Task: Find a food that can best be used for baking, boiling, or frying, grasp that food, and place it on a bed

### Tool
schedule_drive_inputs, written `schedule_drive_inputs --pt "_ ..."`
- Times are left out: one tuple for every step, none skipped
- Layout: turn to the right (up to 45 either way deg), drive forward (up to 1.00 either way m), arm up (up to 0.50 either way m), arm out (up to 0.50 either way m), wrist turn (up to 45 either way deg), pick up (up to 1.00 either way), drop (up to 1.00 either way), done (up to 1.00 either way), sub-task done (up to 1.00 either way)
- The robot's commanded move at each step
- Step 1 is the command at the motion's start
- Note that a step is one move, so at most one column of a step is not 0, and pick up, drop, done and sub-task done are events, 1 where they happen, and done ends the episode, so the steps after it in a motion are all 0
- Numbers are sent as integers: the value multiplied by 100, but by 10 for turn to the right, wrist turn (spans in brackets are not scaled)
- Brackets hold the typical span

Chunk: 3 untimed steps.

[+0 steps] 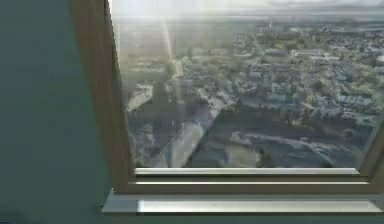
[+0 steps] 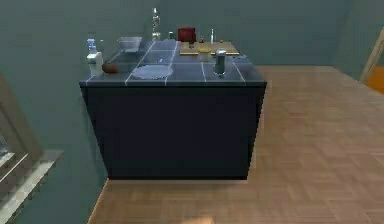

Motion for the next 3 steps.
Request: schedule_drive_inputs --pt "450 0 0 0 0 0 0 0 0" --pt "450 0 0 0 0 0 0 0 0" --pt "450 0 0 0 0 0 0 0 0"
